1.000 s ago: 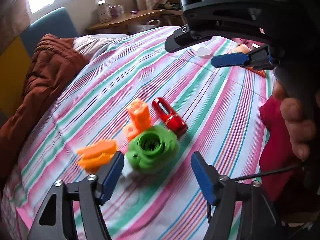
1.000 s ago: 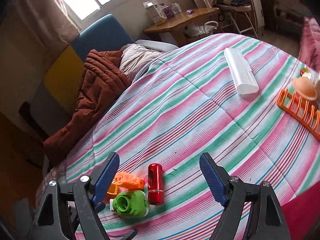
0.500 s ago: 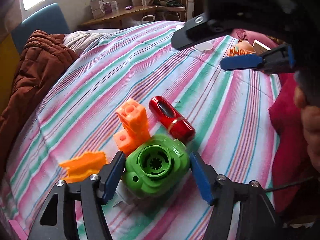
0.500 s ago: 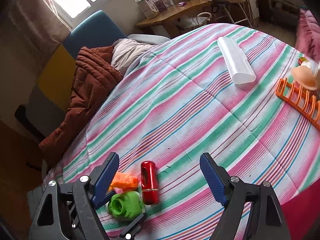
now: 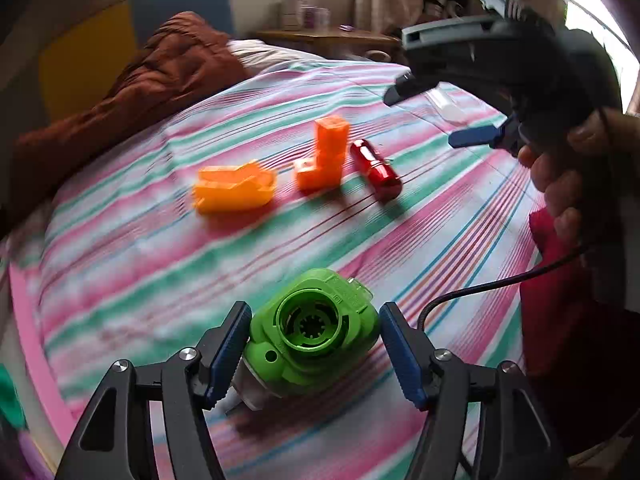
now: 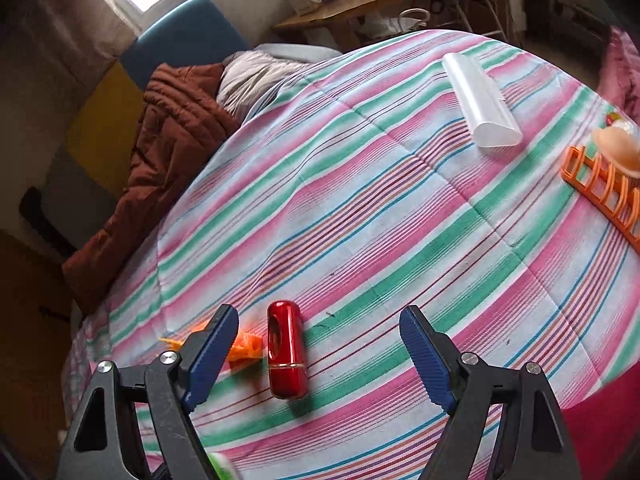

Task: Organize rigid objects
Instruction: 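Grasp the green spouted toy with the left gripper while the right gripper grasps the red tube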

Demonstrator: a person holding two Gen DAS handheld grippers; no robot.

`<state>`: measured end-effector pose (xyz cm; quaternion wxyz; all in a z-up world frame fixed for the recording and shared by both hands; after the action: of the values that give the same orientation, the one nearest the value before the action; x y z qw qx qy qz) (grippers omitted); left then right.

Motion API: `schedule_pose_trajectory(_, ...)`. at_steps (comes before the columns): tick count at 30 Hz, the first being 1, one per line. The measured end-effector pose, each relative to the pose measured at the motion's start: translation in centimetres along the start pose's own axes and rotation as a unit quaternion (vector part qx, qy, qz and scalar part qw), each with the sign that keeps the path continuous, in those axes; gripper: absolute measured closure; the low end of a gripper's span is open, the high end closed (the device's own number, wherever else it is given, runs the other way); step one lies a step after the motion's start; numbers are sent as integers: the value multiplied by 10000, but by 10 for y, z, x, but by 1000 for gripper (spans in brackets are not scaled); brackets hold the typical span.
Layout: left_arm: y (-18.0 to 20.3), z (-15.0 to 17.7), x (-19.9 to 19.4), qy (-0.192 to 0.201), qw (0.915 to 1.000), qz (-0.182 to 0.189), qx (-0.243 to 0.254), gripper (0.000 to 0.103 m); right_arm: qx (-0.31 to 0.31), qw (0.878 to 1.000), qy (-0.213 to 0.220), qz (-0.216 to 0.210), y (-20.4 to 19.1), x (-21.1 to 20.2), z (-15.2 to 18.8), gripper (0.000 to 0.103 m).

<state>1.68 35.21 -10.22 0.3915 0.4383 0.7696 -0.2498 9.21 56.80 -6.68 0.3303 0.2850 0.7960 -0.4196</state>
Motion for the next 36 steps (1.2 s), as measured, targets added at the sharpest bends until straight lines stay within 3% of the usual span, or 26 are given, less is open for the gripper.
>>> schedule_pose_trajectory(2, -7, 10, -7, 13, 9998, -1, -206, 36, -176, 9998, -60, 52, -4, 4, 2, 21)
schedule_pose_trajectory(7, -13, 27, -19, 73, 9992, -111, -390, 36, -798, 9957, -323, 349, -20, 19, 10, 38)
schedule_pose_trajectory(15, -18, 33, -21, 160, 9982, -178, -550, 36, -1511, 9844, -547, 722, -37, 44, 20, 40)
schedule_pose_trajectory(17, -18, 33, -19, 176, 9981, -234, -538, 36, -1653, 9804, -696, 817, -37, 52, 23, 49)
schedule_pose_trajectory(18, -17, 32, -18, 172, 9980, -262, -545, 36, -1716, 9784, -778, 845, -37, 56, 26, 61)
schedule_pose_trajectory(19, -17, 32, -18, 168, 9980, -289, -537, 36, -1834, 9748, -816, 970, -39, 60, 29, 67)
schedule_pose_trajectory(20, -16, 32, -16, 159, 9980, -321, -514, 36, -2041, 9695, -754, 1124, -42, 61, 32, 69)
schedule_pose_trajectory(26, -13, 34, -14, 142, 9974, -451, -537, 36, -2198, 9655, -790, 1148, -42, 65, 36, 68)
schedule_pose_trajectory(32, -18, 36, -20, 95, 9957, -541, -745, 36, -2653, 9519, -732, 1348, -51, 67, 45, 71)
schedule_pose_trajectory(36, -24, 37, -28, 54, 9939, -690, -860, 36, -2742, 9490, -716, 1379, -53, 68, 46, 71)
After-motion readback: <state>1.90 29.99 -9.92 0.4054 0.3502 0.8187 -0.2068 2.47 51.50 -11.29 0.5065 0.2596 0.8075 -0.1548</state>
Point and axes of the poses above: each gripper's, at about its wrist camera, not at the fingertips, and x roughly the way its jaws point, y to its right, z to its underside, the point moved 1 cm from there along x, roughly the way its jaws point, and after that the axes turned 6 degrees about -z, right-handed, at the moved point
